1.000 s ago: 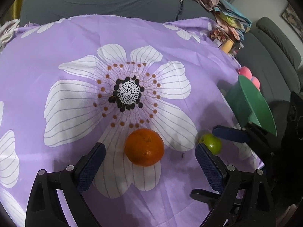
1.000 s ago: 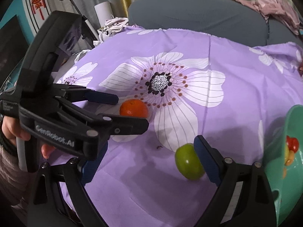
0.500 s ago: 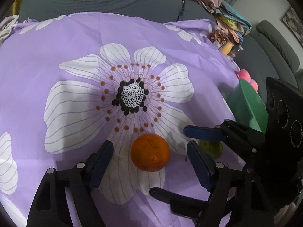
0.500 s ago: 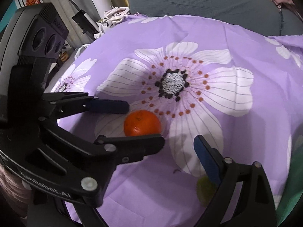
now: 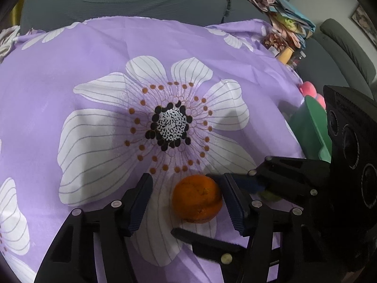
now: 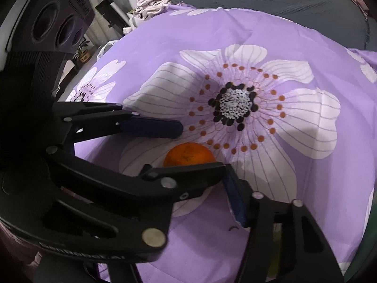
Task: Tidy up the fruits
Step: 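Close the right gripper around the orange, then carry the orange with the right gripper into the green bowl and release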
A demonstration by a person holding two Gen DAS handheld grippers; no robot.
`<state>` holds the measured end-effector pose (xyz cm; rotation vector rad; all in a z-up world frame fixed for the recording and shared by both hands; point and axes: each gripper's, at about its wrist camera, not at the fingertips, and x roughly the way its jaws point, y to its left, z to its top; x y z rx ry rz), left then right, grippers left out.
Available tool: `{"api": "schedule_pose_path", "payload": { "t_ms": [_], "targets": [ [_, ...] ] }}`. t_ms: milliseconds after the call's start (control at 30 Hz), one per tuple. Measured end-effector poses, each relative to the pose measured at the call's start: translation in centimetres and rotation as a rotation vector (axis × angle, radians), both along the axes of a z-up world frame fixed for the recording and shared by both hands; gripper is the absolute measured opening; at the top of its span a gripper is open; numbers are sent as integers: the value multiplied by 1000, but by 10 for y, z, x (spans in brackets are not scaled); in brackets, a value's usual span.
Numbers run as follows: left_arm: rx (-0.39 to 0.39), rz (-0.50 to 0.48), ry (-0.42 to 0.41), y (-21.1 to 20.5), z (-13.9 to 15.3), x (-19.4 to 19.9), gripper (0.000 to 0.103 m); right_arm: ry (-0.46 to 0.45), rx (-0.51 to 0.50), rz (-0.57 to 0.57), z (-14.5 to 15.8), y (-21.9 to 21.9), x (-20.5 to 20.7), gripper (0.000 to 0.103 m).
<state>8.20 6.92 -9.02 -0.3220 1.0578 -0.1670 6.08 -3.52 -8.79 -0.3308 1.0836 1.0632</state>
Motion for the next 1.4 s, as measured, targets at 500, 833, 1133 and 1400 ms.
{"api": "schedule_pose_path", "payload": {
  "t_ms": [500,833,1133,1400],
  "targets": [
    [-50,-17,-40,4,10,-11,38,-30,46,16,8,-2,0,44],
    [-45,-58,-22,-9,7,-23,38,-50,25,63,5,-12,-17,43],
    [-83,-96,-9,-16,3,-37,40,-28,31,84,-1,-24,-24,50],
    [-49,-114,-22,-26,7,-46,40,-98,17,117,4,-28,-40,42]
  ]
}}
